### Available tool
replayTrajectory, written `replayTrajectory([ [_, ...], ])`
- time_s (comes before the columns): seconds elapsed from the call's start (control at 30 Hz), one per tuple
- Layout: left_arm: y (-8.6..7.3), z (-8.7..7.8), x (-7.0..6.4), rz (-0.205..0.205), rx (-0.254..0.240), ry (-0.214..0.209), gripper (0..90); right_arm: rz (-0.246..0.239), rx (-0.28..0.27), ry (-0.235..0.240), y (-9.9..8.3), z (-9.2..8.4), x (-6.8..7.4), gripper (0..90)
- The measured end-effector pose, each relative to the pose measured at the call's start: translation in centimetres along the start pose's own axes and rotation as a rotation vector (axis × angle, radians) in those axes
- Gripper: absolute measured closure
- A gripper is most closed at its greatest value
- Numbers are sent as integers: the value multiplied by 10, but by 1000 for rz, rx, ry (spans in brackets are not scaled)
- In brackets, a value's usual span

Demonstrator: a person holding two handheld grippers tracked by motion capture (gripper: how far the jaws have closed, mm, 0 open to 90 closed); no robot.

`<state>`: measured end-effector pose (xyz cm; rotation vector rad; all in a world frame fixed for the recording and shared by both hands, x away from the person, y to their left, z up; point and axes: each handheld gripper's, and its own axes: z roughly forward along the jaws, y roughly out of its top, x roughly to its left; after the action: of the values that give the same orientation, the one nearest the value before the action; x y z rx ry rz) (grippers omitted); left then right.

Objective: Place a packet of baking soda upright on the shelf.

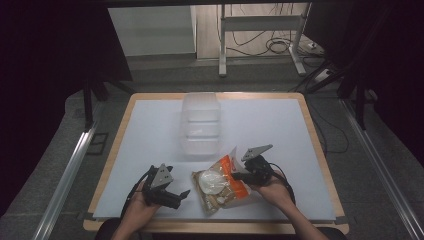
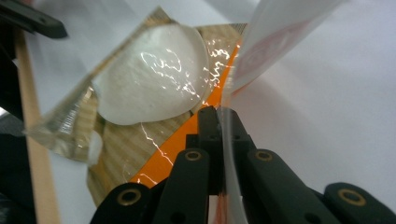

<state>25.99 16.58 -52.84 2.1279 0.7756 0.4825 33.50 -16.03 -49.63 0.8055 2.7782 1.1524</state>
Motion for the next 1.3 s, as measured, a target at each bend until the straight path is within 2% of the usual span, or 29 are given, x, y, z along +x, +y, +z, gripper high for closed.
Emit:
replayTrajectory([
  [0.17,0,0,0,-2,-4,0,11,1,-35,13,11,-11,7,886],
  [0.3,0,-1,0,-3,-5,2,11,-17,-56,27,21,-18,11,887],
  [0.47,0,-1,0,0,-4,3,11,-73,-48,5,38,-30,19,887],
  [0.6,0,0,0,0,-6,4,11,-91,-42,-14,44,-37,20,887],
  [0.97,0,-1,0,0,-6,5,11,-125,-41,-75,57,-60,14,887],
  [1.3,0,-1,1,0,-9,5,11,-130,-56,-155,70,-83,-1,888],
])
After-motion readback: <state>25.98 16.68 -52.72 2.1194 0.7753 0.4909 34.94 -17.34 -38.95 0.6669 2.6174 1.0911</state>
